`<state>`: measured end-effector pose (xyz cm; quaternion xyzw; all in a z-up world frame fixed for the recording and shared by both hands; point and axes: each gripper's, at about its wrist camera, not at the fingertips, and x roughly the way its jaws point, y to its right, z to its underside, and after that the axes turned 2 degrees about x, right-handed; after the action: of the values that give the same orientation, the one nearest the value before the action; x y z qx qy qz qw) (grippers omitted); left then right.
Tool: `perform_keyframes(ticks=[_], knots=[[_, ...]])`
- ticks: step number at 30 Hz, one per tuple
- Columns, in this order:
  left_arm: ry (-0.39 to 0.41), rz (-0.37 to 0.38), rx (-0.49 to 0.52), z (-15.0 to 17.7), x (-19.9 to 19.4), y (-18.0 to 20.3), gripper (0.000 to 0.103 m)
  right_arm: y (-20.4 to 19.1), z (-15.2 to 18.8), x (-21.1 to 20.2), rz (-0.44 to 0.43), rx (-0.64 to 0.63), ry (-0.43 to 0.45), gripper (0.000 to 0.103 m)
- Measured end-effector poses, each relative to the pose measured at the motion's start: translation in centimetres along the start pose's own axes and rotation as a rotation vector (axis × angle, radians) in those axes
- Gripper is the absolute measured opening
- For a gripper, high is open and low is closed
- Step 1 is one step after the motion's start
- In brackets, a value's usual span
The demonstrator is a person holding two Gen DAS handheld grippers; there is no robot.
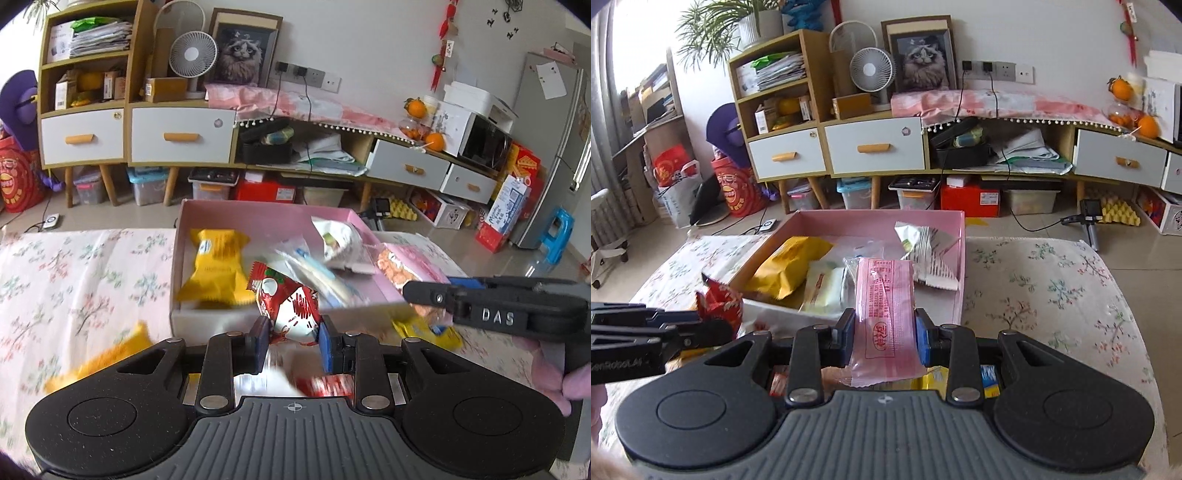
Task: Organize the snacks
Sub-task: 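Carry both packs into the pink-lined box and open both tools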
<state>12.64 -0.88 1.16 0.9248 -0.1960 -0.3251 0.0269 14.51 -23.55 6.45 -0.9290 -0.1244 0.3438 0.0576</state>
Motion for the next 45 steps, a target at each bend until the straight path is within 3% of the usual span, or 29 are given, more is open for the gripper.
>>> perform_keyframes(ticks=[6,19,25,29,32,34,37,45], knots=[[-0.014,0.018,-0.004,-1.8,3.7,-0.6,0.026,0.1,-0.7,1.7,0.003,0.033,-0.005,0.03],[-0.058,-0.032,-0.032,-3.6,9.9,-1.1,0.026,1.5,-1.0,4.4,0.014,0.092,-0.028,0.03],[-0.058,-0.049,-0.028,-4.7,11.6,-1.1,0.027,1.5,-1.1,4.8,0.023,0.082,-0.027,0.03],[-0.035,-0.069,-0.016,-5.2,12.0,-0.9,0.032,1.5,-1.7,4.7,0.031,0.086,-0.013,0.03],[-0.031,-0.067,-0.02,-5.2,11.9,-1.0,0.038,1.6,-1.9,4.5,0.033,0.093,0.003,0.033],[-0.029,-0.071,-0.018,-5.1,11.5,-1.0,0.044,1.6,-2.0,4.3,0.028,0.099,0.009,0.043],[-0.027,-0.071,-0.013,-4.9,10.9,-0.9,0.048,1.5,-2.1,4.1,0.028,0.098,0.009,0.045],[-0.026,-0.064,-0.01,-4.1,8.1,-0.3,0.065,1.2,-2.2,2.6,0.032,0.088,0.013,0.067]])
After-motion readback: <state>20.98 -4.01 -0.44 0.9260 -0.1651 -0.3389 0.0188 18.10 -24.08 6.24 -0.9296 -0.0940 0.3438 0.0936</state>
